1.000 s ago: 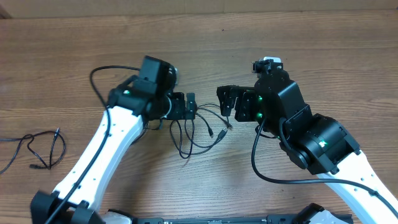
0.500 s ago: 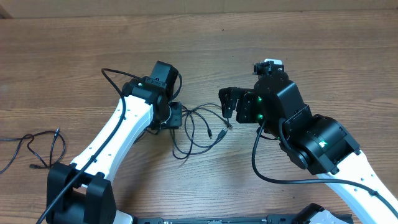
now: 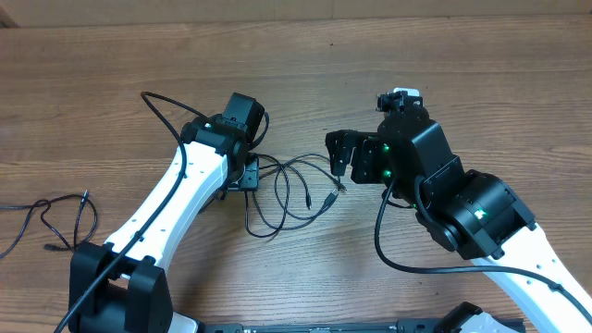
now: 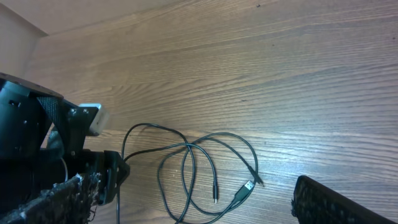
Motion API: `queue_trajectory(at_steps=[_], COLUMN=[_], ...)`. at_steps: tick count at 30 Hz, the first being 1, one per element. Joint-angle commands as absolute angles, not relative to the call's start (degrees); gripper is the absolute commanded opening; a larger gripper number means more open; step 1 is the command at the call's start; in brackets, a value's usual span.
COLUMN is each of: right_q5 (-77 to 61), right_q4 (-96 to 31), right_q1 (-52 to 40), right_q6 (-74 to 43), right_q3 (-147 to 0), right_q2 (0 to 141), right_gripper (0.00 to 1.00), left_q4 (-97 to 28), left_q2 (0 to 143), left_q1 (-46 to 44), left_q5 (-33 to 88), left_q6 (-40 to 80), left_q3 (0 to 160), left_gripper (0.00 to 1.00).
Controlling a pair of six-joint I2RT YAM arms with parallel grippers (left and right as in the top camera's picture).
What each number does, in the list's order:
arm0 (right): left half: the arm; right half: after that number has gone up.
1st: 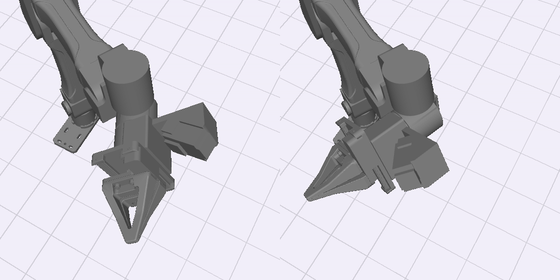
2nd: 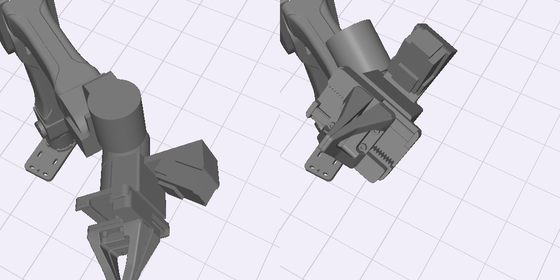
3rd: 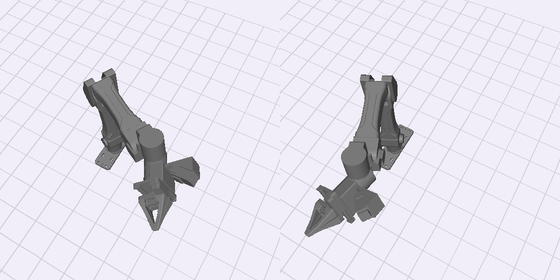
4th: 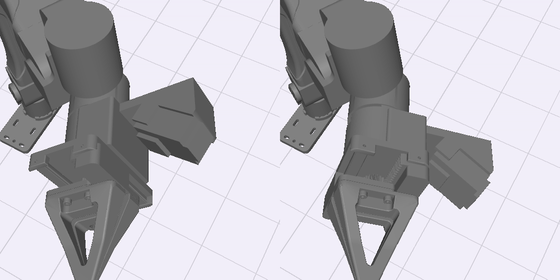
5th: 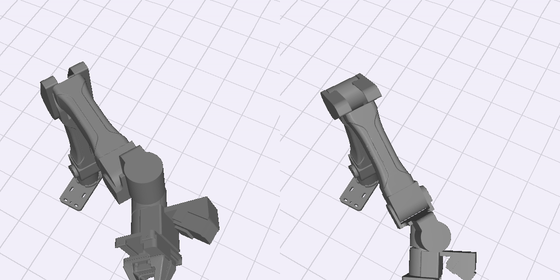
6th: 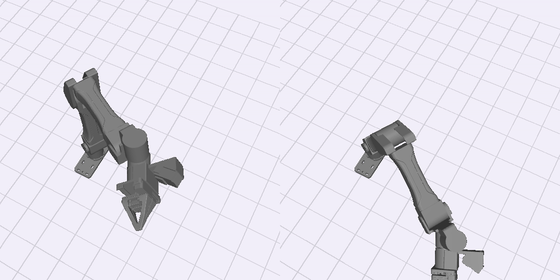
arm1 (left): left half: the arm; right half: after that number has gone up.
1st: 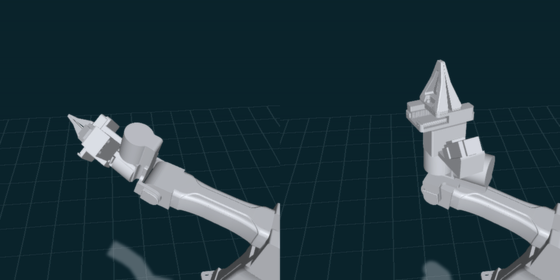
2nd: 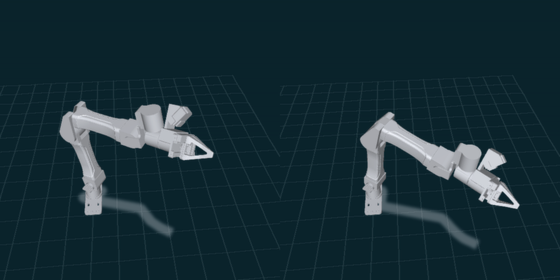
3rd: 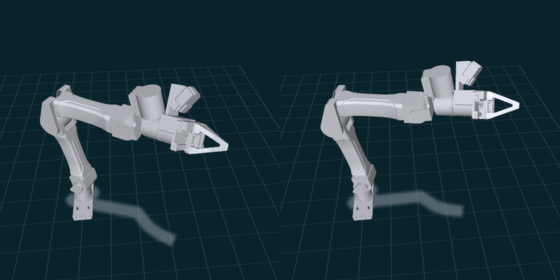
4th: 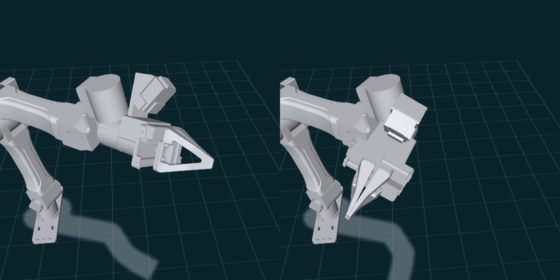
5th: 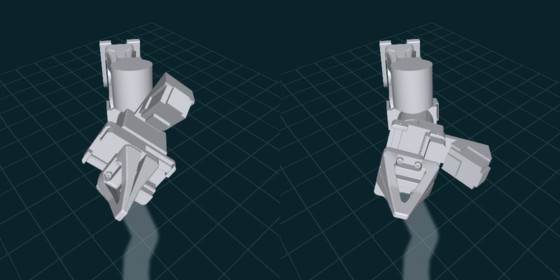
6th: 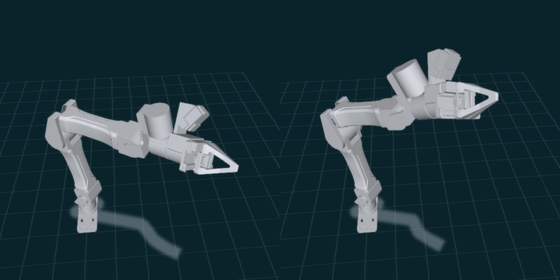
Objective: Untangle cables
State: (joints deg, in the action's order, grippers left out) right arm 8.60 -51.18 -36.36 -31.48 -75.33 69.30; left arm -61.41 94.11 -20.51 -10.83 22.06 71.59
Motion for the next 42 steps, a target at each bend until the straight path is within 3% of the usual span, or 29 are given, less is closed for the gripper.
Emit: queue_trajectory(at_steps=[1, 7, 11, 16, 22, 35, 37, 42], right_q5=[9.63, 9.65, 9.63, 9.63, 9.65, 9.61, 9.61, 9.39], right_q4=[-51.55, -52.05, -52.23, -52.53, -53.28, -53.28, -53.28, -53.32], right_q1=[-36.14, -36.14, -36.14, -36.14, -36.14, -36.14, -36.14, -36.14], right_q6=[-31.66, -31.66, -31.66, -31.66, -31.66, -31.68, -31.7, -31.7], right_q3=[-76.2, -76.2, -76.2, -76.2, -76.2, -76.2, -76.2, -76.2], right_q2=[68.16, 68.2, 68.25, 68.27, 68.27, 69.52, 70.19, 72.1], right_gripper=[1.0, 1.0, 1.0, 1.0, 1.0, 1.0, 1.0, 1.0], left_q4=[-60.77, -57.34, -55.05, -51.94, -49.89, -49.52, -49.47, -49.47], left_q2=[94.65, 95.64, 96.31, 97.78, 101.73, 109.62, 109.62, 109.62], left_q1=[-20.16, -20.16, -20.16, -20.16, -20.16, -20.14, -19.94, -19.22], left_q5=[-12.67, -14.76, -18.41, -18.57, -17.39, -17.21, -17.34, -17.12], left_q6=[21.8, 20.1, 20.1, 19.64, 19.68, 19.64, 19.64, 19.64], left_q3=[71.5, 69.95, 69.47, 69.47, 69.47, 69.47, 69.47, 69.47], left_gripper=[0.72, 0.83, 0.84, 0.82, 0.73, 0.7, 0.58, 0.04])
